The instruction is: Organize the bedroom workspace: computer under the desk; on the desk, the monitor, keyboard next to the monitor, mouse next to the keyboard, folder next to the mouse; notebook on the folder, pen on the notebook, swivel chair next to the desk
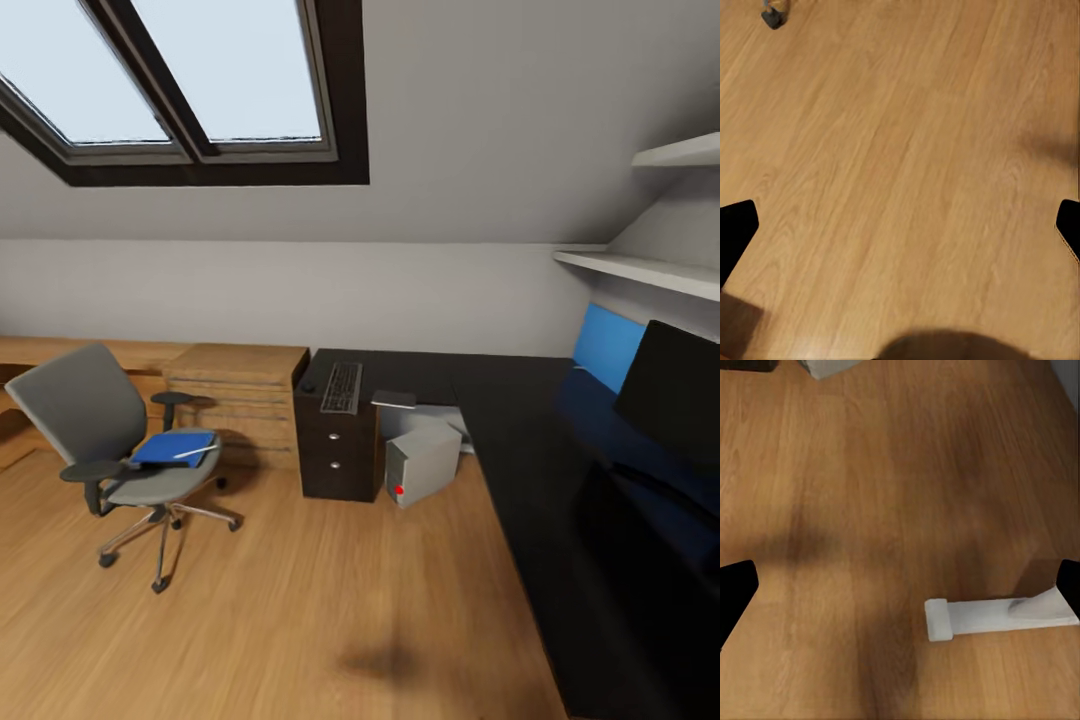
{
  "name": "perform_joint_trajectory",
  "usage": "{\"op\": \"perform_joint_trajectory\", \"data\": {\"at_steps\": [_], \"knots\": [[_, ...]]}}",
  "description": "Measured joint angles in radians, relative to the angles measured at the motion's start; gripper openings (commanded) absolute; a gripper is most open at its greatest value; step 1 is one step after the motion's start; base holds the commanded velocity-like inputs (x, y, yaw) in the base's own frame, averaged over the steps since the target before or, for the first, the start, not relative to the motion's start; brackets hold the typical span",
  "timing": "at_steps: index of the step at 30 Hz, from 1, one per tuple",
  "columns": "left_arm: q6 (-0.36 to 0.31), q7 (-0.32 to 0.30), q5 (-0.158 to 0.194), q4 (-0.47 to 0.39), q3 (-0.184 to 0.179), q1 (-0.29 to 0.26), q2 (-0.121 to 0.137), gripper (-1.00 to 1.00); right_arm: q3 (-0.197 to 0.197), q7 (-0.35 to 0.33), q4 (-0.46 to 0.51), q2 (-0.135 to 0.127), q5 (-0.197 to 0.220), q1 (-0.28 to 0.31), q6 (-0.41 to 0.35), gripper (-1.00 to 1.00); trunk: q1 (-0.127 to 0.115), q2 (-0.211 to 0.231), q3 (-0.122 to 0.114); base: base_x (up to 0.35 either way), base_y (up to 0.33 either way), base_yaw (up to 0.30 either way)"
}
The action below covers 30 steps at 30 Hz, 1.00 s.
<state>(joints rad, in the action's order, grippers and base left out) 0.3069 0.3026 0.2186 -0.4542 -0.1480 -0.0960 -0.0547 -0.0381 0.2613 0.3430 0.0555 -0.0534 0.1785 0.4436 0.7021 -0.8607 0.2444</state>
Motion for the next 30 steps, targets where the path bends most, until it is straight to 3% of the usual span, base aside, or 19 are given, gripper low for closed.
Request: {"op": "perform_joint_trajectory", "data": {"at_steps": [15, 30], "knots": [[0.000, -0.002, 0.000, 0.000, 0.001, 0.000, 0.002, 1.00, 0.001, 0.000, -0.020, -0.001, 0.000, 0.000, 0.000, 1.00, 0.000, 0.000, 0.000, 0.315, 0.179, -0.162], [-0.006, -0.002, 0.001, -0.001, 0.003, 0.000, 0.004, 1.00, -0.001, 0.002, -0.017, 0.003, 0.007, 0.000, 0.027, 1.00, 0.000, 0.000, 0.012, 0.316, 0.111, 0.087]]}}
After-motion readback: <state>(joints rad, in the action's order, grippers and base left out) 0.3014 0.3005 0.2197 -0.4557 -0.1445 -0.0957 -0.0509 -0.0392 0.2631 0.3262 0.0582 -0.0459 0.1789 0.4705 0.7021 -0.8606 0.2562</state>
